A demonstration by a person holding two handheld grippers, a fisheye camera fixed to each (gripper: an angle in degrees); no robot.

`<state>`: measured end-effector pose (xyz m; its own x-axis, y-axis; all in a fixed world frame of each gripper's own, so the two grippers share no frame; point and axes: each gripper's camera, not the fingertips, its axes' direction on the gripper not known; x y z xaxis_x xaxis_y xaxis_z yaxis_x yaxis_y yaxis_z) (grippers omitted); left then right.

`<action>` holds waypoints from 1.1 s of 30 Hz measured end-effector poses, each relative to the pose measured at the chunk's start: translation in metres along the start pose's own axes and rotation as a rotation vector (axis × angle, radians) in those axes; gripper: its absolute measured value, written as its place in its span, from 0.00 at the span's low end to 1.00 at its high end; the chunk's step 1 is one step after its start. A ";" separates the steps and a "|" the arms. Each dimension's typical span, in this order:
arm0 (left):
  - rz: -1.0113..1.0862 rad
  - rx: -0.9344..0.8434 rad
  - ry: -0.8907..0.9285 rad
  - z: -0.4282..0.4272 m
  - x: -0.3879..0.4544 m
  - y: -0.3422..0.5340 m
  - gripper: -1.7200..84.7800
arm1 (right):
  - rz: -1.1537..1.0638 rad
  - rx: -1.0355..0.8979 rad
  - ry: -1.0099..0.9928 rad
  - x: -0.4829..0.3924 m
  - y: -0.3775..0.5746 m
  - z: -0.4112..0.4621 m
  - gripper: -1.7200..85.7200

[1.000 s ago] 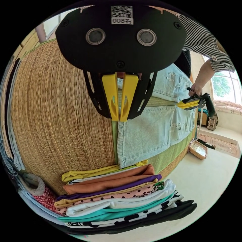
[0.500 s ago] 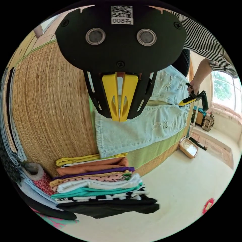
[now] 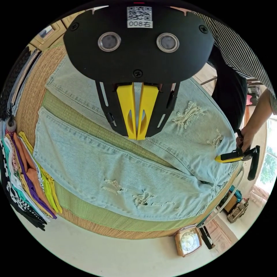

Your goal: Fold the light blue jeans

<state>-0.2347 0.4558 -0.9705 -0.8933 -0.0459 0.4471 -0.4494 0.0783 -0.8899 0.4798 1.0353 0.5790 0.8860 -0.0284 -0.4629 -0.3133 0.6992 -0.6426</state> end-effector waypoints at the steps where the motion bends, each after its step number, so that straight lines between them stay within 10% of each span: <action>1: -0.018 0.073 0.013 -0.016 -0.012 0.008 0.02 | 0.009 -0.003 -0.028 -0.003 -0.006 0.003 0.02; 13: -0.340 0.357 -0.151 -0.131 -0.196 0.067 0.04 | -0.512 0.129 -0.343 -0.225 -0.168 0.084 0.08; 33: -0.326 0.331 -0.091 -0.171 -0.298 0.106 0.02 | -0.737 0.052 -0.148 -0.380 -0.289 0.282 0.07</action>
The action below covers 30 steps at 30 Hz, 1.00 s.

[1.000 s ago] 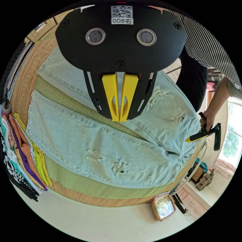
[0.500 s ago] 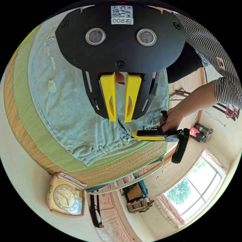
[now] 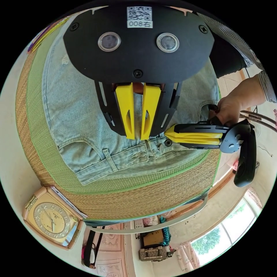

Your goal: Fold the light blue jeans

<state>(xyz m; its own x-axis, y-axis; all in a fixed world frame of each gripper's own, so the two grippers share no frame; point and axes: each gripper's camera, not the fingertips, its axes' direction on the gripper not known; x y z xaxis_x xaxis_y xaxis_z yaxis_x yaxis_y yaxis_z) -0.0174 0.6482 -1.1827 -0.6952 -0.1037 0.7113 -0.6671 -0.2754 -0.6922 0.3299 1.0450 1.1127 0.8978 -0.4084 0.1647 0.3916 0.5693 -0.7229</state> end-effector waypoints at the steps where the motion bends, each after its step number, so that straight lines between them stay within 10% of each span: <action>1: -0.003 0.002 0.010 -0.003 -0.005 0.000 0.02 | 0.013 0.006 -0.022 0.006 0.001 0.005 0.07; 30: 0.087 -0.032 -0.086 -0.041 -0.030 -0.046 0.02 | 0.256 0.286 -0.589 0.143 0.064 0.039 0.02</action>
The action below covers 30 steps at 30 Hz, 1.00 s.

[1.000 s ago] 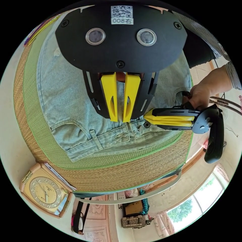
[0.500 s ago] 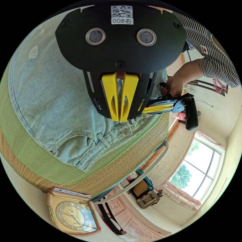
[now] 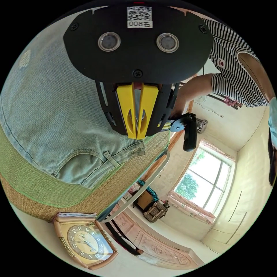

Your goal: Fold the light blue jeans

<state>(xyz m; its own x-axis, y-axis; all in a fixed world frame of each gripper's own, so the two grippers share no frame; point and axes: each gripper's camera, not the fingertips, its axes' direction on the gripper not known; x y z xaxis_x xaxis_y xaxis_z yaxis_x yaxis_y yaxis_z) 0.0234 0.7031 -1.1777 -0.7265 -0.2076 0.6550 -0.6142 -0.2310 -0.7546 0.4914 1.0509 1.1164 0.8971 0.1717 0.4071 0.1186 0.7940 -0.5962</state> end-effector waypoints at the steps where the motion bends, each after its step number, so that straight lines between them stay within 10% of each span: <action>1: -0.004 0.000 0.007 -0.002 -0.001 -0.001 0.02 | -0.010 -0.023 0.012 0.001 0.001 0.006 0.02; 13: -0.033 0.223 -0.021 -0.042 0.001 -0.006 0.02 | -0.048 -0.128 0.089 0.015 0.009 0.041 0.02; 30: -0.003 0.066 0.001 -0.023 0.016 -0.051 0.02 | -0.084 -0.108 0.309 -0.031 0.037 0.004 0.02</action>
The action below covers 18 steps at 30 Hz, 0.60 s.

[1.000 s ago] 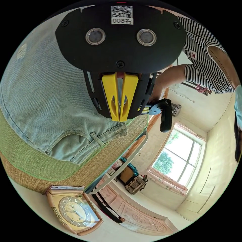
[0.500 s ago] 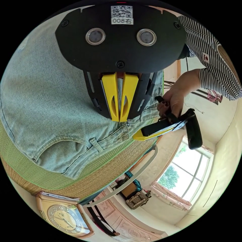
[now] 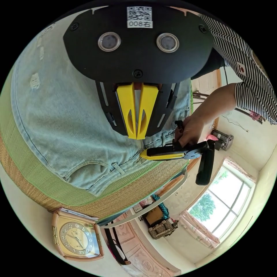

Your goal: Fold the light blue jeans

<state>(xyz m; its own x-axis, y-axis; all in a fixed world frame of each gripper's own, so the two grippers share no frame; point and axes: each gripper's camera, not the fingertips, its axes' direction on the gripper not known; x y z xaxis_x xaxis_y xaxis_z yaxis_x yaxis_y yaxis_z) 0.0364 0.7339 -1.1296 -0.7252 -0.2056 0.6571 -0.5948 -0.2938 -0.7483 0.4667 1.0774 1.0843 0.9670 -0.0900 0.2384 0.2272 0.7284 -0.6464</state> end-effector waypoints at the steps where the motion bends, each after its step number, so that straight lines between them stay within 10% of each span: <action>1: -0.001 0.001 0.003 0.000 0.002 -0.003 0.02 | 0.021 -0.017 0.040 0.000 0.007 -0.001 0.02; 12: 0.027 0.003 -0.054 -0.001 0.031 -0.031 0.02 | -0.088 0.008 0.289 -0.043 0.018 0.010 0.02; 18: -0.016 0.003 0.031 -0.004 0.036 -0.049 0.02 | 0.033 -0.022 0.097 -0.030 0.009 -0.012 0.02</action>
<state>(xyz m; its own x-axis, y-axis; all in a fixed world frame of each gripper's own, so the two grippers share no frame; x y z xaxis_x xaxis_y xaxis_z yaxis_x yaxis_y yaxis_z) 0.0384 0.7444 -1.0698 -0.7260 -0.1717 0.6659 -0.6055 -0.2994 -0.7373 0.4413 1.0788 1.0625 0.9804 -0.1323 0.1457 0.1962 0.7174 -0.6685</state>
